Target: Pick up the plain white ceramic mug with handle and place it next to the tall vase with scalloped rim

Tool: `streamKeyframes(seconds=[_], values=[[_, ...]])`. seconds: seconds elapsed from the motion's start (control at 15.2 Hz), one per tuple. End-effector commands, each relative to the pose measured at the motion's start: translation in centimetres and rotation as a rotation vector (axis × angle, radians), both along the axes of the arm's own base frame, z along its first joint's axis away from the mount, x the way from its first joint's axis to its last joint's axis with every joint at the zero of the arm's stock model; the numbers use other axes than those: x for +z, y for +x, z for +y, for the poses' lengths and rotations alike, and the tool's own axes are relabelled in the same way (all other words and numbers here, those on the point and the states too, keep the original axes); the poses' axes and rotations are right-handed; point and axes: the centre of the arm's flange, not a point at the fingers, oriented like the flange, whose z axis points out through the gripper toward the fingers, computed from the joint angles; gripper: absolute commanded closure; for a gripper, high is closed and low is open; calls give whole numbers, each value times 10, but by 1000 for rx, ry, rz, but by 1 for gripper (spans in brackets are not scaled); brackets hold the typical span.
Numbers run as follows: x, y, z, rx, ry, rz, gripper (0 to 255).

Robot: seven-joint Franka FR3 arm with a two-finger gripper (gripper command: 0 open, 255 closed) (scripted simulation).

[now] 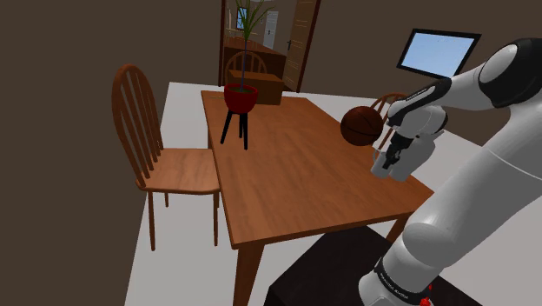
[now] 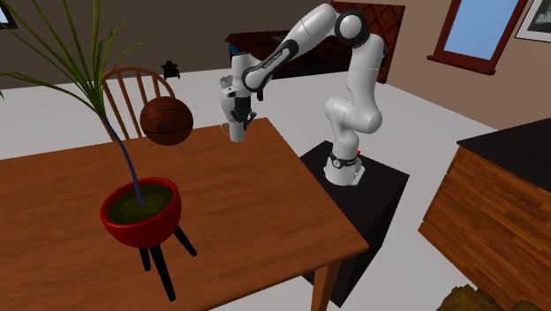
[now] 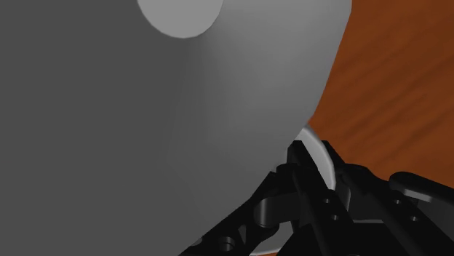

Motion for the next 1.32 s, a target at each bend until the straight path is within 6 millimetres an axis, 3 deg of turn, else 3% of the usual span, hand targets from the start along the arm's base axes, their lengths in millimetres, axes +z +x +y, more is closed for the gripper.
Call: streamKeyframes(seconds=[0.0, 0.07, 0.13, 0.46, 0.73, 1.25], values=[[0, 0, 0, 0, 0, 0, 255], [0, 0, 0, 0, 0, 0, 255], [0, 0, 0, 0, 0, 0, 0], [0, 0, 0, 0, 0, 0, 0], [50, -3, 0, 0, 0, 0, 0], [50, -3, 0, 0, 0, 0, 0]])
